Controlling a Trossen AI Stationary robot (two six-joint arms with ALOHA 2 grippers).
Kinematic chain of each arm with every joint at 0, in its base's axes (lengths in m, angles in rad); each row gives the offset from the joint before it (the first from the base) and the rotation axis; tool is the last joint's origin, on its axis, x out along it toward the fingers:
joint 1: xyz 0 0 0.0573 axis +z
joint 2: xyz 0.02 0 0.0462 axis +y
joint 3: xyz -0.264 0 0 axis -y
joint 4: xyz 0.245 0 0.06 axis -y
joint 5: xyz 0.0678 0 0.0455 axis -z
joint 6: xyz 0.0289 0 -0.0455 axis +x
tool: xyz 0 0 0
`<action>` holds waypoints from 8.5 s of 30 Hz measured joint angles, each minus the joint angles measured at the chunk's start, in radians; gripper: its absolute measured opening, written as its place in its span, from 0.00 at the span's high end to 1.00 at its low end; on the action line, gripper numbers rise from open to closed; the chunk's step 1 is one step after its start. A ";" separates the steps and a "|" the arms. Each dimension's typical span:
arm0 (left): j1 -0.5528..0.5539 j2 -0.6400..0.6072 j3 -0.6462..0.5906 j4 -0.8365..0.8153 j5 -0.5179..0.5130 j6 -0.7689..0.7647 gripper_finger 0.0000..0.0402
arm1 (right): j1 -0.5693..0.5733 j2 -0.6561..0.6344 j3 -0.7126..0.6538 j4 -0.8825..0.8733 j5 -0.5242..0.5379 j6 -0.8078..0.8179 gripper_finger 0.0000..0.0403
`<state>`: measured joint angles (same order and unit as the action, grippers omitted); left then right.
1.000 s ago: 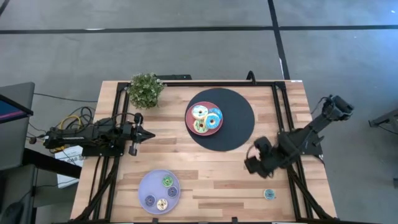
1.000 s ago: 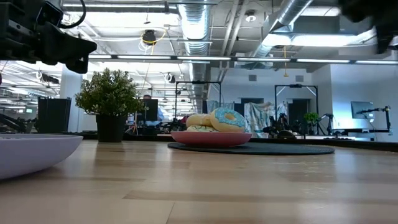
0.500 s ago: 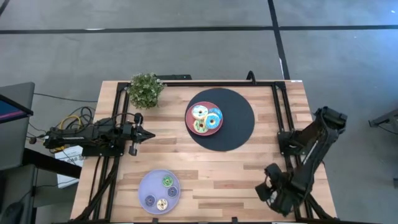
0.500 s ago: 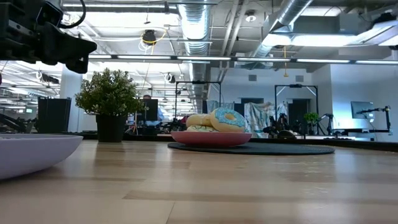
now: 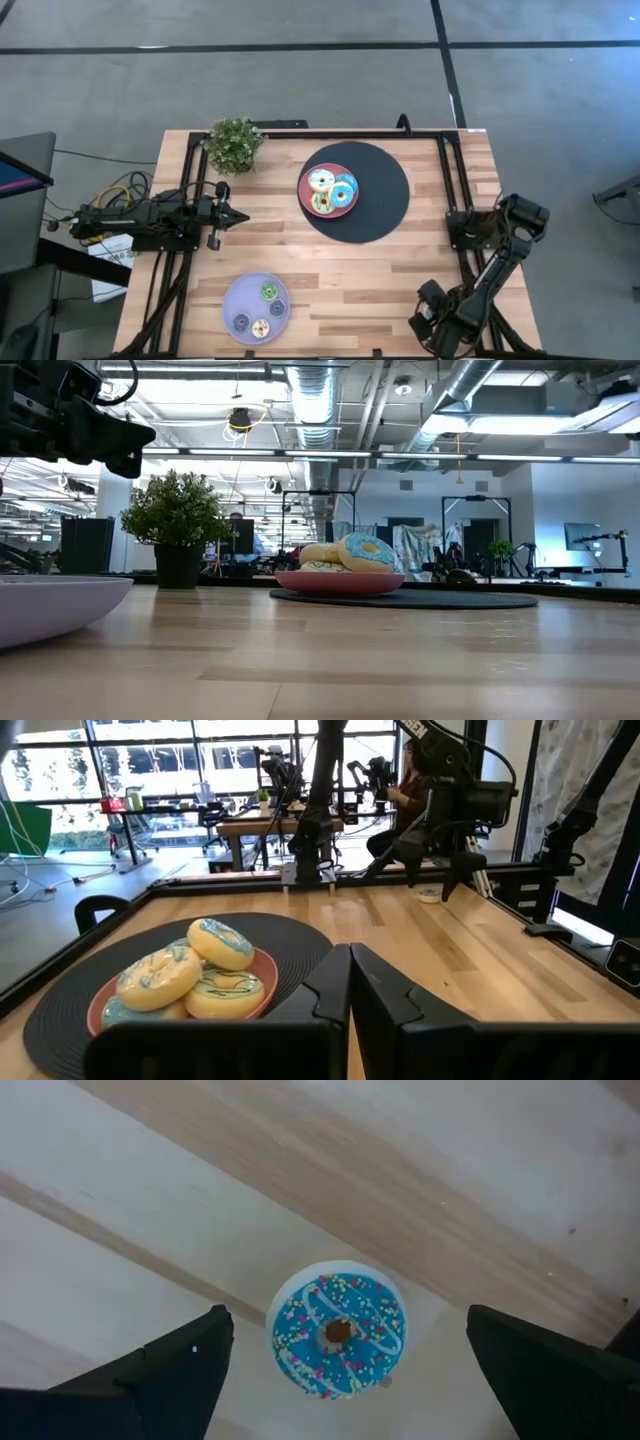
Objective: Pick & Place donuts
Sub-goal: Put the small blue donut on the purple plate, then return to Home Position
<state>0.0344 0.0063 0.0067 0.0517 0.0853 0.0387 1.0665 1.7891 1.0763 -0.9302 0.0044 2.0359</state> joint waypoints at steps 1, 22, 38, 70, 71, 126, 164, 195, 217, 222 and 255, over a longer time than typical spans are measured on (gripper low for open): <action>0.000 0.000 0.000 0.000 0.000 0.000 1.00 | 0.001 0.001 -0.007 0.015 -0.002 -0.002 0.05; 0.000 0.000 0.000 -0.001 -0.008 -0.001 1.00 | 0.005 -0.062 -0.085 0.121 -0.008 -0.001 0.42; 0.000 0.000 0.000 -0.003 -0.019 -0.002 1.00 | -0.202 -0.256 -0.085 0.153 0.452 -0.331 0.52; 0.000 0.000 0.000 -0.004 -0.021 0.004 1.00 | -0.748 0.710 1.172 0.625 -0.033 -1.459 0.51; 0.000 0.000 0.000 -0.004 -0.021 0.006 1.00 | -0.751 0.738 1.198 0.620 -0.036 -1.458 0.51; 0.000 0.000 0.000 -0.004 -0.022 0.001 1.00 | -0.796 0.510 1.226 0.060 -0.240 -1.929 0.95; 0.000 0.000 0.000 -0.004 -0.022 0.003 1.00 | -0.680 -0.942 -0.820 0.930 0.116 -1.764 1.00; 0.000 0.000 0.000 -0.004 -0.021 0.002 1.00 | -0.865 -1.787 -1.061 0.942 0.081 -1.923 1.00; 0.000 0.000 0.000 -0.005 -0.026 0.006 1.00 | -0.899 -1.782 -1.061 0.943 0.116 -2.020 1.00; 0.000 0.000 0.000 -0.005 -0.026 -0.002 1.00 | -0.899 -1.782 -1.061 0.945 0.126 -1.899 1.00; 0.000 0.000 0.000 -0.005 -0.026 0.005 1.00 | -0.938 -1.783 -1.061 0.939 0.123 -1.922 1.00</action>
<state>0.0345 0.0063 0.0064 0.0471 0.0597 0.0438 0.1284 0.0063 0.0158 0.0091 0.1276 0.1135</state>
